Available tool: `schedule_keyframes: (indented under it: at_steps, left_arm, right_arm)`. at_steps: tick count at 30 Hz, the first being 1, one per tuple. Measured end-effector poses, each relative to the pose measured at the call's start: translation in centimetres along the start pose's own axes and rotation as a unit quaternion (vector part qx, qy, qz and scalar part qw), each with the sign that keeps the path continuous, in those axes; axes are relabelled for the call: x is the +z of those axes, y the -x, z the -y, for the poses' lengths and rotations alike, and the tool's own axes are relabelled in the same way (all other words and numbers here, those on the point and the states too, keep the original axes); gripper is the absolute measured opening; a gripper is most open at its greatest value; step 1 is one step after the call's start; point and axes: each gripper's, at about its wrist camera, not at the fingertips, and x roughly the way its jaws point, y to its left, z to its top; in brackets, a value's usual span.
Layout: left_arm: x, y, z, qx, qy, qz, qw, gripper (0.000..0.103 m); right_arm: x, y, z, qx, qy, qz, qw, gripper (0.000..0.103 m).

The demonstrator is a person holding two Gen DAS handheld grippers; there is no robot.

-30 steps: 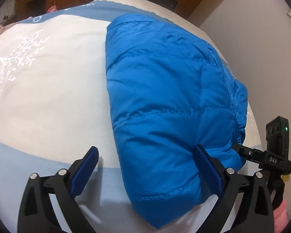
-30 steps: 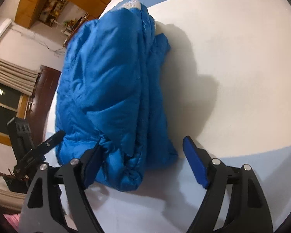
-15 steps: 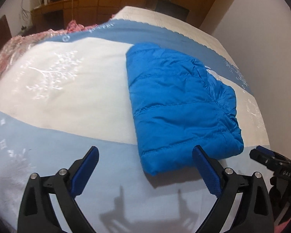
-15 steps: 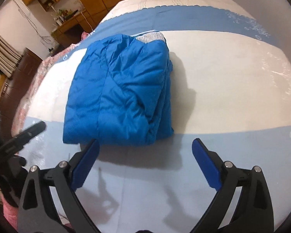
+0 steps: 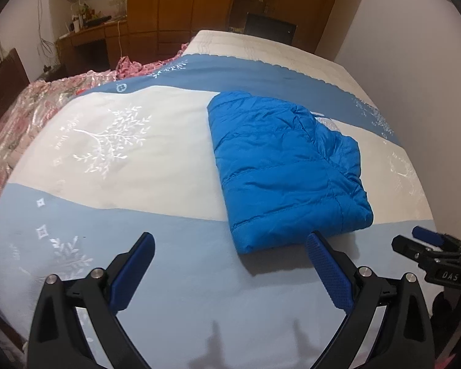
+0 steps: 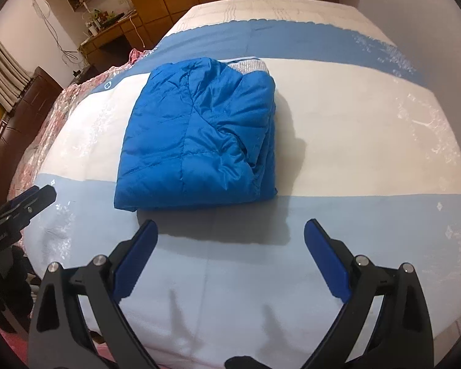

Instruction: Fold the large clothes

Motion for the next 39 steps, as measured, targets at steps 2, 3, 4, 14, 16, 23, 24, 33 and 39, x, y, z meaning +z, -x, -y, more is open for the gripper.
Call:
schedule_keyframes:
  at_steps: [2,3,4,14,16,23,24,33,39]
  left_arm:
    - [-0.1,0.6,0.1,0.014,-0.008,0.001,0.9999,0.099]
    - [-0.2,0.9,0.2,0.024,-0.015,-0.001,0.9996,0.099]
    - [-0.2,1.0,0.3,0.030,-0.018,-0.001,0.9994,0.099]
    - [-0.9,2.6,0.6,0.038,-0.026,0.001,0.9990,0.099]
    - [-1.0,2.9,0.7,0.042,-0.027,0.002,0.9988,0.099]
    - [-1.4,3.0,0.9,0.047,-0.033,0.001,0.9984,0.099]
    - [-1.4,3.0,1.0,0.048,-0.034,0.000,0.9983,0.099]
    - [-1.9,3.0,1.4,0.053,-0.040,-0.001,0.9978,0.099]
    - [-2.0,3.0,1.4,0.054,-0.041,-0.004,0.9977,0.099]
  right_arm:
    - [0.1,0.4,-0.2,-0.005,-0.002,0.002,1.000,0.096]
    - [0.1,0.6,-0.2,-0.008,-0.004,0.003,1.000,0.096]
    - [0.1,0.8,-0.2,-0.009,-0.006,0.003,1.000,0.096]
    - [-0.5,2.3,-0.9,-0.013,-0.001,0.007,1.000,0.096]
    - [-0.7,2.3,-0.9,-0.014,-0.001,0.006,1.000,0.096]
    - [-1.3,2.0,-0.8,-0.015,-0.005,0.000,1.000,0.096]
    - [-1.4,2.1,-0.8,-0.014,-0.007,0.000,1.000,0.096]
    - [-1.6,2.2,-0.8,-0.014,-0.005,0.002,1.000,0.096]
    - [-1.6,2.2,-0.9,-0.014,-0.005,0.002,1.000,0.096]
